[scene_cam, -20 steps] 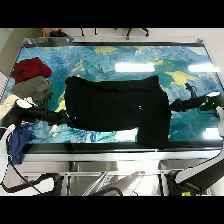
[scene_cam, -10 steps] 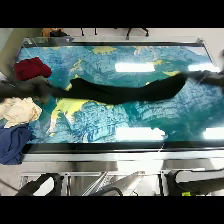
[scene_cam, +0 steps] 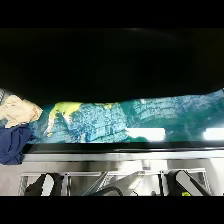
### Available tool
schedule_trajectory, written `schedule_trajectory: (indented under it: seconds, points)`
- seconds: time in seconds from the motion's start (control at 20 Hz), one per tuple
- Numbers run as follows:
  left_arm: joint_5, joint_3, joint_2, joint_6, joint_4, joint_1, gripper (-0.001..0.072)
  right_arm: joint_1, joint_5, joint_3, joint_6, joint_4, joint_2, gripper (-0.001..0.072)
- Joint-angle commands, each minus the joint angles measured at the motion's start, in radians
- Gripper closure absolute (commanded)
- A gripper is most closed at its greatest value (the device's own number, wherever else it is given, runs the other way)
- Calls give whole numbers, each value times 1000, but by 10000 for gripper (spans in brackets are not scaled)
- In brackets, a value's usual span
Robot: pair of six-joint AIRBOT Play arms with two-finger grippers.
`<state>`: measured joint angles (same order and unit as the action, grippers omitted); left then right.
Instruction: Fold the shirts.
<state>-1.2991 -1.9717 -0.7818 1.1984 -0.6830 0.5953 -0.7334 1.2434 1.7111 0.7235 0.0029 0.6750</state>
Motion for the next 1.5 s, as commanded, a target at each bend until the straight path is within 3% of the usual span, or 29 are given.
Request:
schedule_trajectory:
  seconds: [0.0, 0.1, 0.25, 0.35, 0.45, 0.55, 0.65, 0.8, 1.0, 1.15, 1.25, 1.45]
  points:
    - [-64, -7, -53, -5, -5, 5, 693, -12, -13, 6, 7, -92, -6, 693]
    - [-104, 72, -118, -29, -5, -86, 693, -11, 109, -3, 8, -10, 79, 692]
    - [-116, 225, -229, -69, -30, -269, 693, 73, 200, -93, 29, -25, 188, 692]
    - [-43, 343, -313, -71, -153, -372, 693, 228, 116, -214, -12, -147, 247, 692]
    - [78, 453, -408, -70, -253, -422, 694, 380, -61, -301, -50, -301, 346, 693]
    - [195, 516, -542, -72, -303, -425, 694, 468, -251, -301, -93, -360, 506, 693]
    - [233, 498, -690, -72, -311, -403, 693, 492, -338, -228, -99, -332, 692, 693]
    - [214, 369, -877, -64, -312, -391, 694, 492, -333, -71, -89, -253, 907, 693]
    - [166, 171, -1017, -43, -314, -419, 693, 486, -326, 55, -54, -262, 995, 693]
    - [94, 82, -1085, 9, -357, -447, 693, 470, -318, 56, 35, -448, 993, 694]
    - [87, 100, -1093, 66, -479, -484, 693, 469, -299, 55, 93, -603, 999, 693]
    - [97, 177, -1093, 128, -632, -527, 694, 468, -341, 56, 92, -686, 1009, 694]
